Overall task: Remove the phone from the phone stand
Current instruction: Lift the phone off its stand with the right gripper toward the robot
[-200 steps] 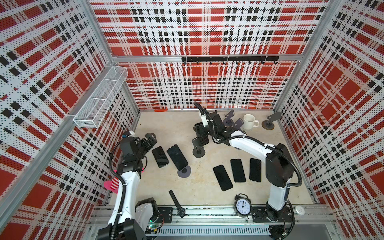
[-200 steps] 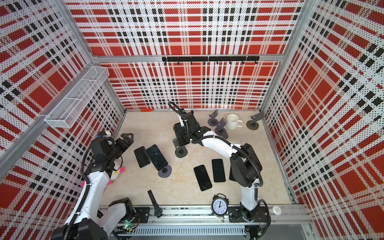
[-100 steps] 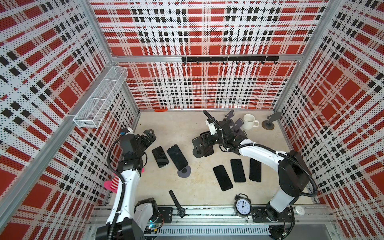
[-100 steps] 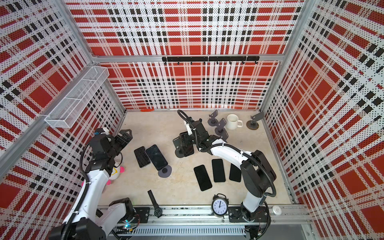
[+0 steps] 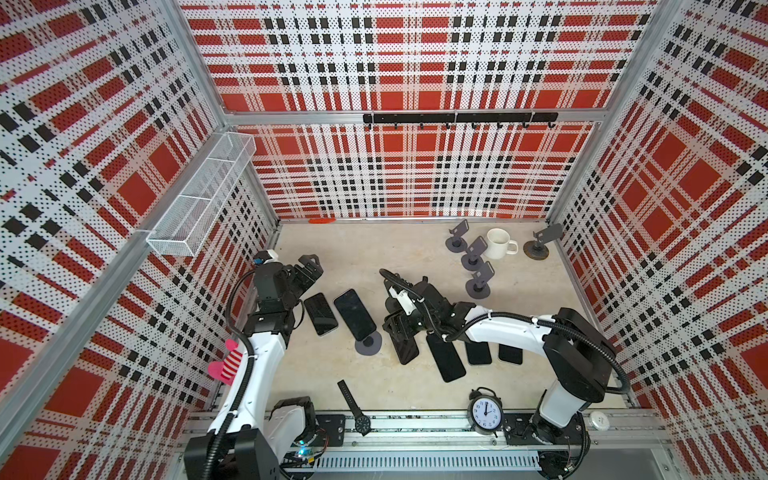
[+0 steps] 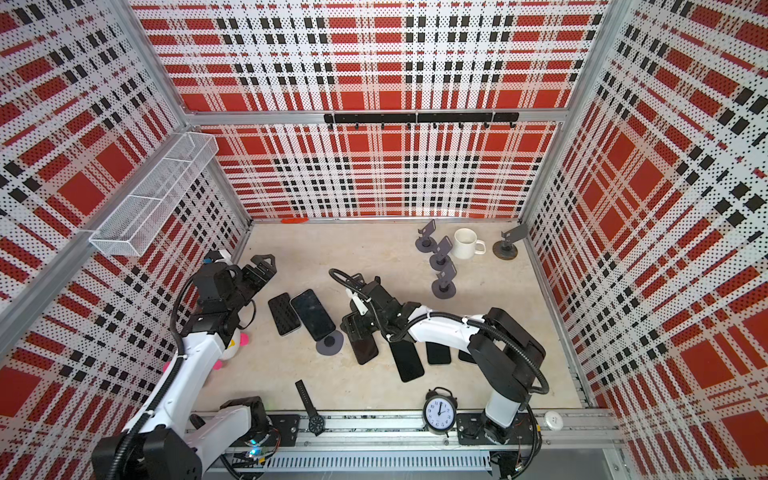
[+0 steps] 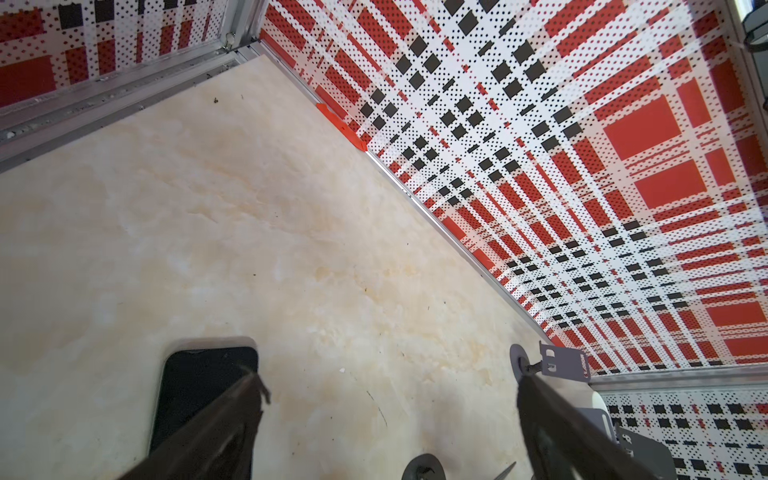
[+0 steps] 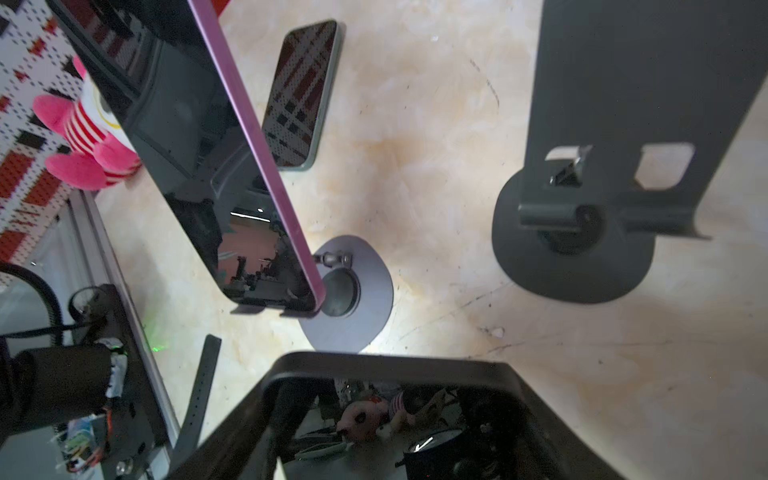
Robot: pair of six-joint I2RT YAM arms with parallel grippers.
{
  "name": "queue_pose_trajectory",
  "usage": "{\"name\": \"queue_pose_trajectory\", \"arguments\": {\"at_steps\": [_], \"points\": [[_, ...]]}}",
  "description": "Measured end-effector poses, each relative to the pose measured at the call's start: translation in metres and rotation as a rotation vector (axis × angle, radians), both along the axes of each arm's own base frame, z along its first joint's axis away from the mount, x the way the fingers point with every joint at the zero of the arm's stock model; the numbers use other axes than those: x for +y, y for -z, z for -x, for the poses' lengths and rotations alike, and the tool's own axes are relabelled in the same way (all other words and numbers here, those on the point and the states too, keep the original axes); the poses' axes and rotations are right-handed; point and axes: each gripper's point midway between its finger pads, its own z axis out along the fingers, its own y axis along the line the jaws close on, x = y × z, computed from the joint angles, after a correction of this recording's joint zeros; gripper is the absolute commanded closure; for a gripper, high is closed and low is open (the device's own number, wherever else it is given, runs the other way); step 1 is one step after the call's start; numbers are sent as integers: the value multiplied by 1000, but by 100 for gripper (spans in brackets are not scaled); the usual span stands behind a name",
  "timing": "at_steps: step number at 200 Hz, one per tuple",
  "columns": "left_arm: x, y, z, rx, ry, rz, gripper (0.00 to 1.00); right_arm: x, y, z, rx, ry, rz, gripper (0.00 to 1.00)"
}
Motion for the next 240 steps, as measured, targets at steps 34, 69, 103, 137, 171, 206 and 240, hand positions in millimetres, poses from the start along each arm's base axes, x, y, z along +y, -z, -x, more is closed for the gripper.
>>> {"name": "queue_pose_trajectory", "arguments": {"at_steps": [34,69,103,137,171,206,240], "points": [[-4,-6,0,-21,7,9,2,0,16,24,-25,-45,83,40],[-6,-15,2,-51,7,13,2,-5,30,38,-38,-57,136,40],[-6,-17,2,-56,6,21,2,-13,38,43,-44,-42,197,40],[-6,-17,2,-56,6,21,2,-18,43,45,-39,-22,230,40],[-6,-18,2,-57,6,21,2,-20,55,51,-16,-17,261,40],[-6,-18,2,-58,7,21,2,-21,67,55,15,-5,280,40],[-6,-17,2,-57,9,22,2,-20,73,57,23,2,287,40]]}}
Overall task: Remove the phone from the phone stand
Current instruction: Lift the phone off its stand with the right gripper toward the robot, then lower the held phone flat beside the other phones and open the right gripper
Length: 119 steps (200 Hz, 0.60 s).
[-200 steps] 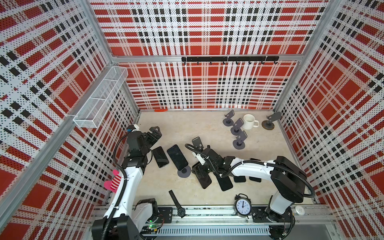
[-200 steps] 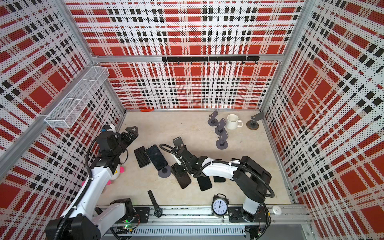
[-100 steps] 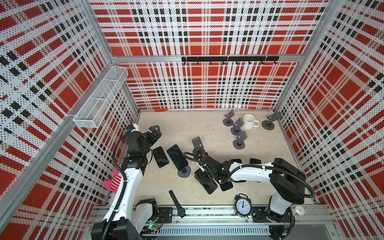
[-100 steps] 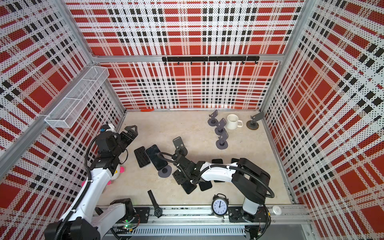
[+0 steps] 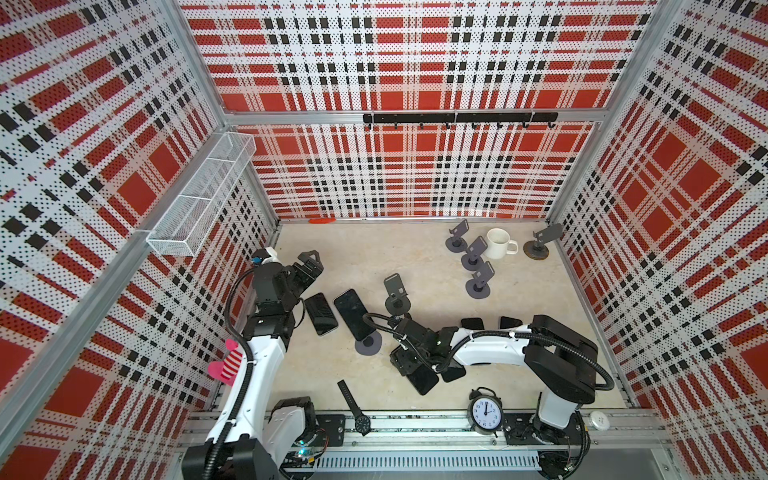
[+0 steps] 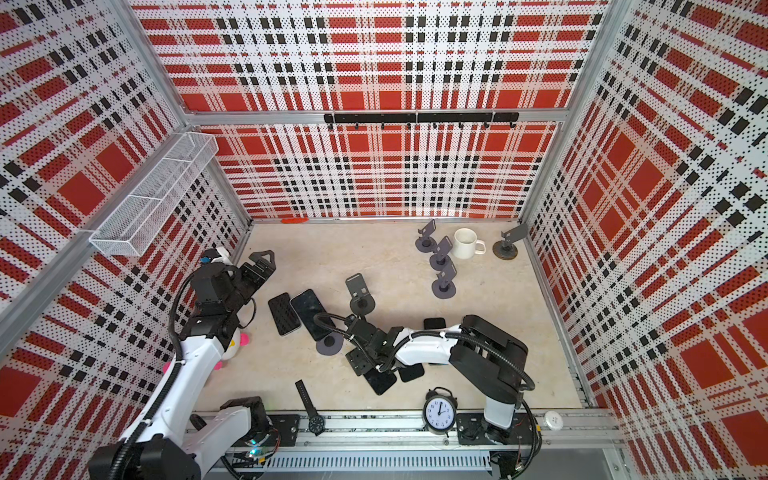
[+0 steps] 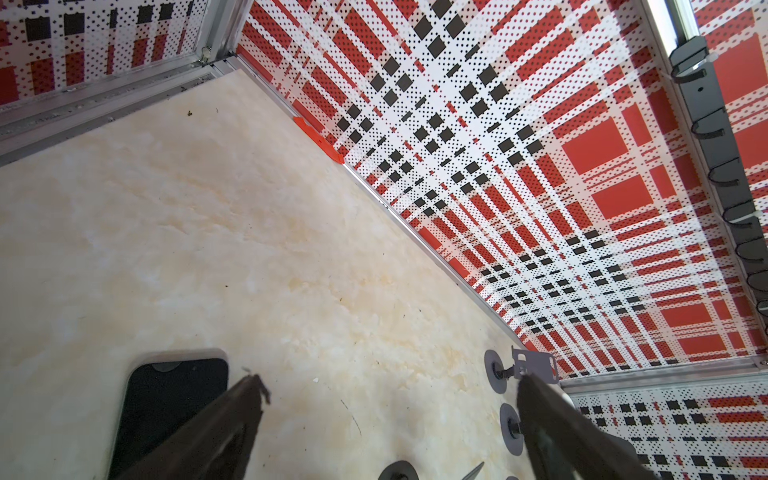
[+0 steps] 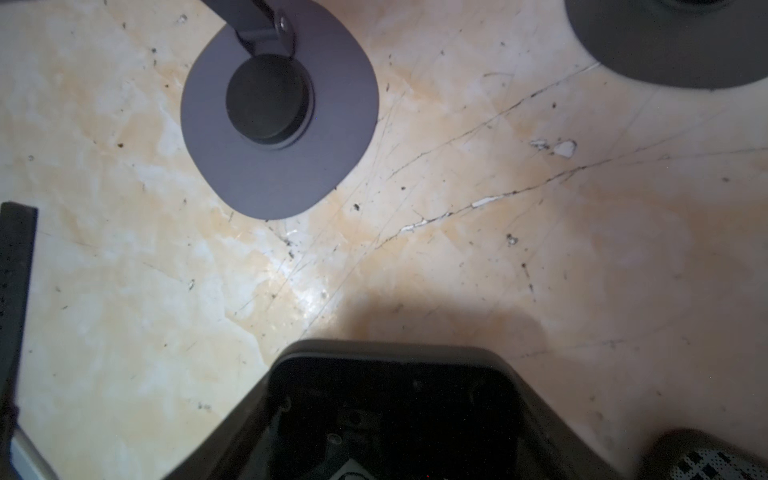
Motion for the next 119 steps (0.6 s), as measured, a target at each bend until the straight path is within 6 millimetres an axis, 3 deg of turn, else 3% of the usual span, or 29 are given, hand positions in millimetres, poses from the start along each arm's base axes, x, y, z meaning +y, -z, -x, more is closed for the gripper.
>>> {"name": "queue_pose_trajectory", "arguments": {"at_steps": [119], "points": [[-1,-1,0,-2,8,9,2,9,4,0,-161,-18,-112,36]]}}
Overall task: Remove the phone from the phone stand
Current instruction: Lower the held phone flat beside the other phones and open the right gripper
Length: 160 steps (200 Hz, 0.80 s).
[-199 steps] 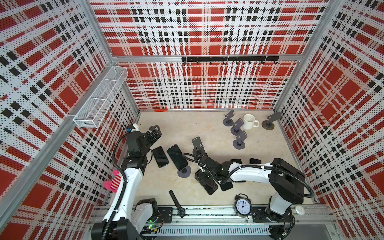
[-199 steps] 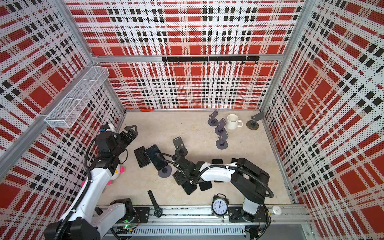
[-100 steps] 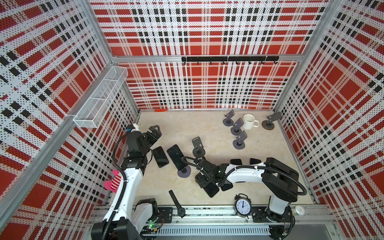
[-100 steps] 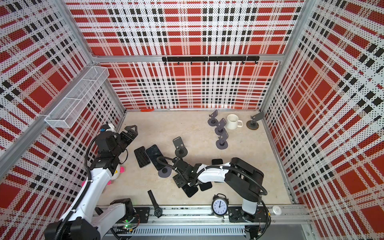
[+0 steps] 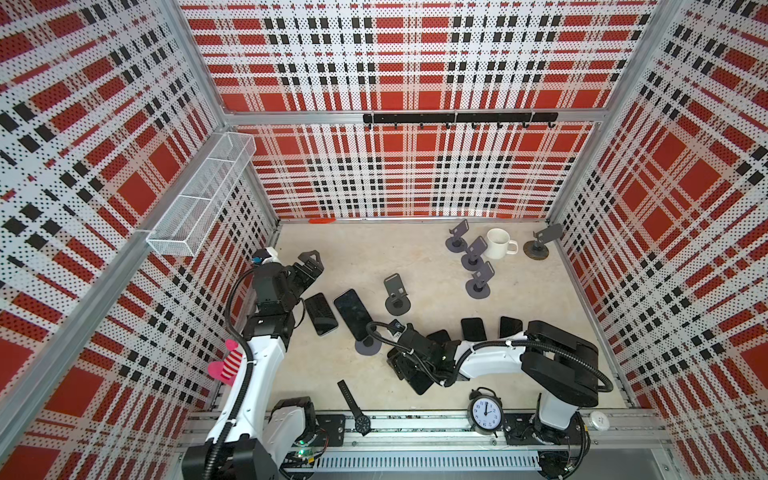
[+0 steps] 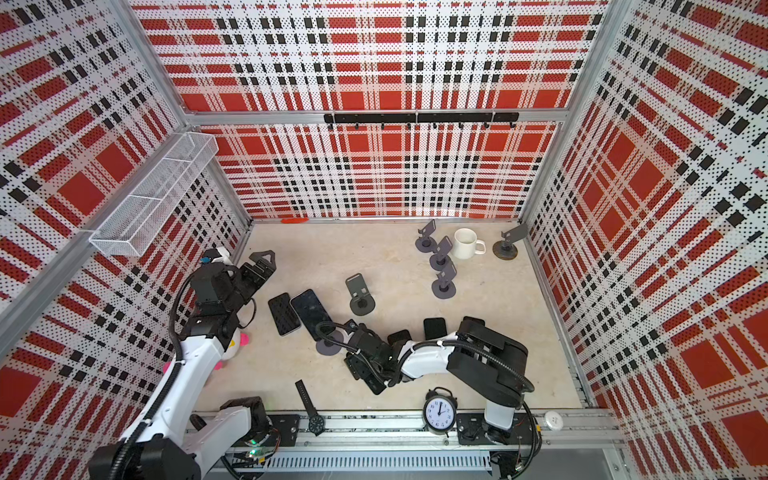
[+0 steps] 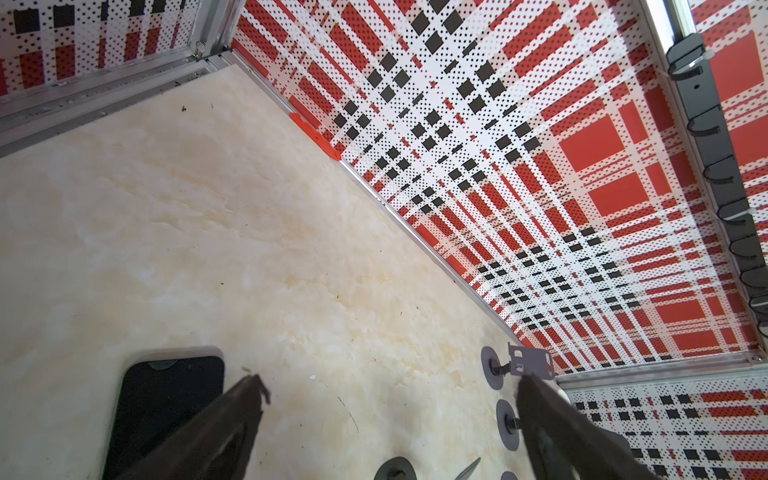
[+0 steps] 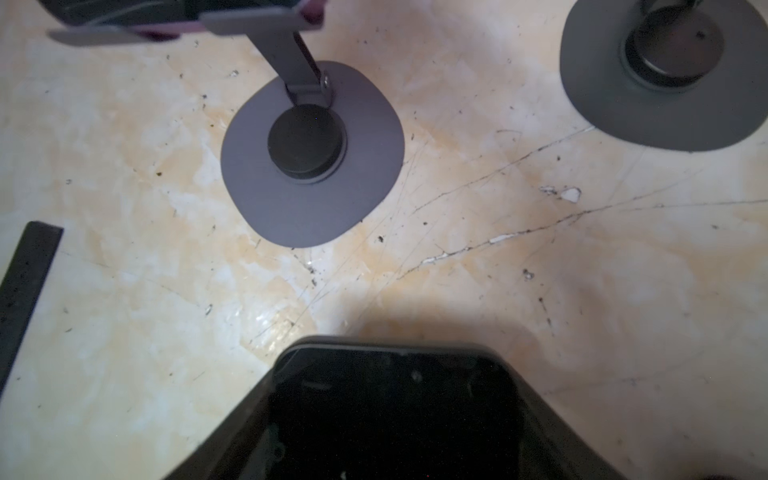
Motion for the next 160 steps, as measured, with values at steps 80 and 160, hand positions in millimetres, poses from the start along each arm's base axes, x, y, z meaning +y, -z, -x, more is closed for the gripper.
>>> {"name": "queue_pose_trajectory", "arguments": {"at_steps": [80,160], "points": [[0,-13,9,-50,-12,16,2,7,-1,-2,-37,-23,-41,30],[5,-4,10,-37,-31,17,2,13,1,-6,-39,-12,-12,25]]}}
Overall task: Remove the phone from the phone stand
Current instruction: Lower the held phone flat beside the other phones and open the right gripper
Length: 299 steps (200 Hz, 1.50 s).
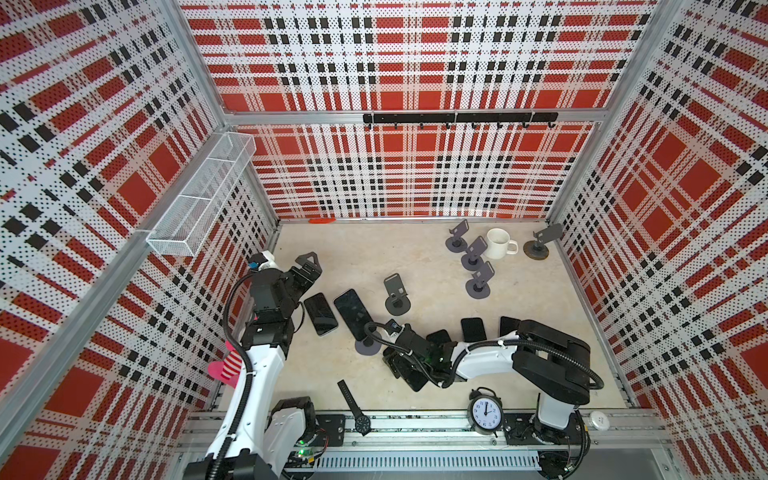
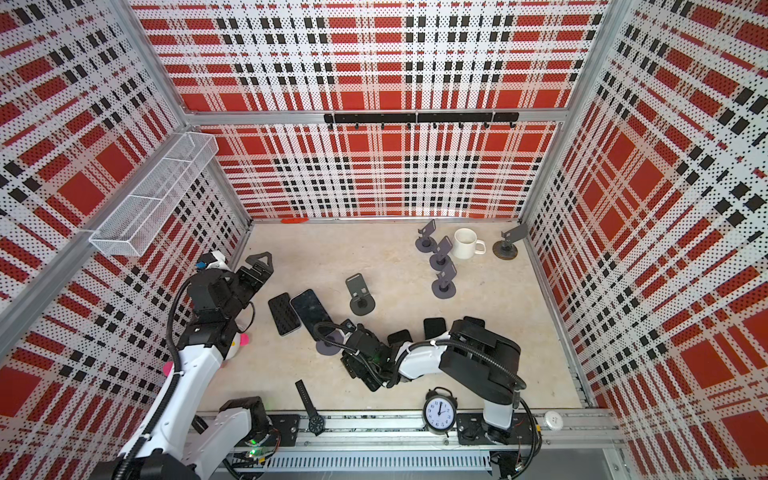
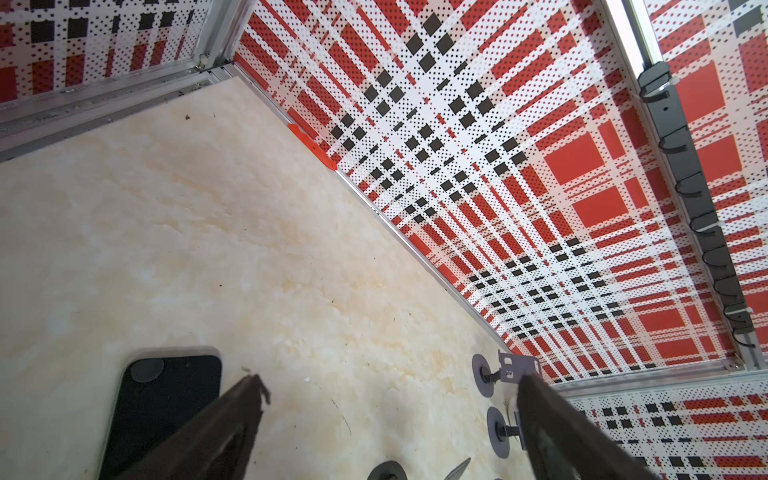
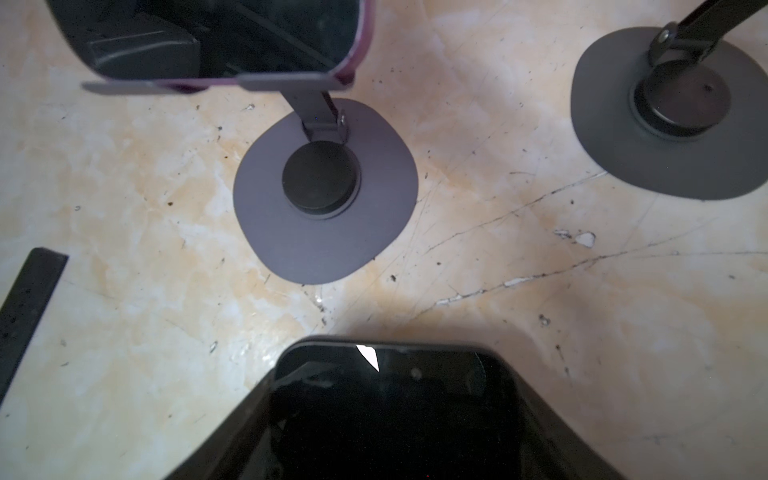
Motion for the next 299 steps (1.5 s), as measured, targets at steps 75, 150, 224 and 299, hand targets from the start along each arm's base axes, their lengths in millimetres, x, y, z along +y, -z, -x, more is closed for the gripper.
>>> {"name": "queue_pose_trajectory", "arguments": {"at_steps": [75,150,224,299], "points": [[12,7,4,8,-23,8,2,1,2,0,2,-1,13,20],[16,2,8,-9,-27,10,2,2,1,0,1,-1,12,20],[13,3,7,-8,-14,18,2,-3,-3,1,-13,0,26,0],[-3,7,3,7,22,20,2,-33,-67,-14,-217,-18,34,0]]}}
